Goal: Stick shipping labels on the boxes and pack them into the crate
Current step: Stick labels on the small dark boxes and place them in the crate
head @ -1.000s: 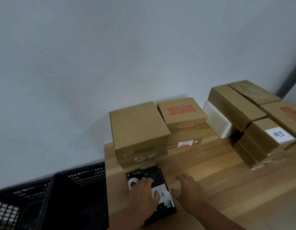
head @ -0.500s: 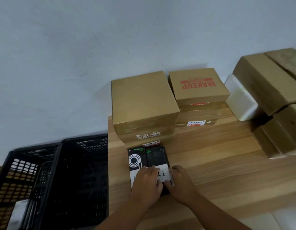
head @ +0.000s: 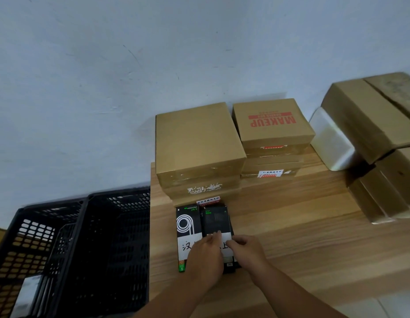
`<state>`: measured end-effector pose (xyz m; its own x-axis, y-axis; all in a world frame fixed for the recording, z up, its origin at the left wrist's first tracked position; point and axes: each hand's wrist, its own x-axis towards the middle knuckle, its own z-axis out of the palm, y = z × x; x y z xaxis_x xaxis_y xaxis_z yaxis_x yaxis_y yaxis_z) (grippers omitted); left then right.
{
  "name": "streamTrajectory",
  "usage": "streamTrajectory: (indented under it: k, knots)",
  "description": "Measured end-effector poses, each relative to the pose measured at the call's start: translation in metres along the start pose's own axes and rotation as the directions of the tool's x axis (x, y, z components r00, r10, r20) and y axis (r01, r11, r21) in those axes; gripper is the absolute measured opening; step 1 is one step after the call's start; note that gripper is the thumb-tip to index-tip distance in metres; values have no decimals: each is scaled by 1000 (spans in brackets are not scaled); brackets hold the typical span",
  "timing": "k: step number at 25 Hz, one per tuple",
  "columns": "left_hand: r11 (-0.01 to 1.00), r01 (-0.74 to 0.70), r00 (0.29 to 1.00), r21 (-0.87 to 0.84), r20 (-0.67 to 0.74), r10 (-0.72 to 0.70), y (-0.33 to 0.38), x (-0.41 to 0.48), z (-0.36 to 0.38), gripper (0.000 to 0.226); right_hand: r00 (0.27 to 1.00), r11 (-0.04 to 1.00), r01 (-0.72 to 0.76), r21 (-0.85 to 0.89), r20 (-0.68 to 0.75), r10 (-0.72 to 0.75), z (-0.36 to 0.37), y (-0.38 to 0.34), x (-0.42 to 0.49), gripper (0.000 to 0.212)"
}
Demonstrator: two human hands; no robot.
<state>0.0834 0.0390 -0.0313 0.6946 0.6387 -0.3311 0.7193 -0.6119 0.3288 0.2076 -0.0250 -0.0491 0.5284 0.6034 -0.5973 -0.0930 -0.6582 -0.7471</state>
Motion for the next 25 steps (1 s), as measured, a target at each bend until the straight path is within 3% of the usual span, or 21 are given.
streamTrajectory:
  k: [4,7,13,18,25]
  knots:
    - [994,33,995,-108,93,-23,12,-9,5,73,997,1000,26,-4,-78,-26,-3,12,-2,27]
    - [966,53,998,-253,27,-48,18,-12,4,66,997,999,41,-19,-71,-42,-7,21,-2,30]
    - [796,176,975,-579,-8,-222,20,-21,-16,58,991,994,94,61,-98,-88,-15,22,-8,37]
    - [618,102,950,-779,-109,-294,19,-29,-36,56,986,944,158,290,-103,-134,-38,3,-22,35]
    - [554,-62,938,-830,-238,-252,46,-62,-67,54,966,917,255,307,-122,-228,-61,-28,-61,29]
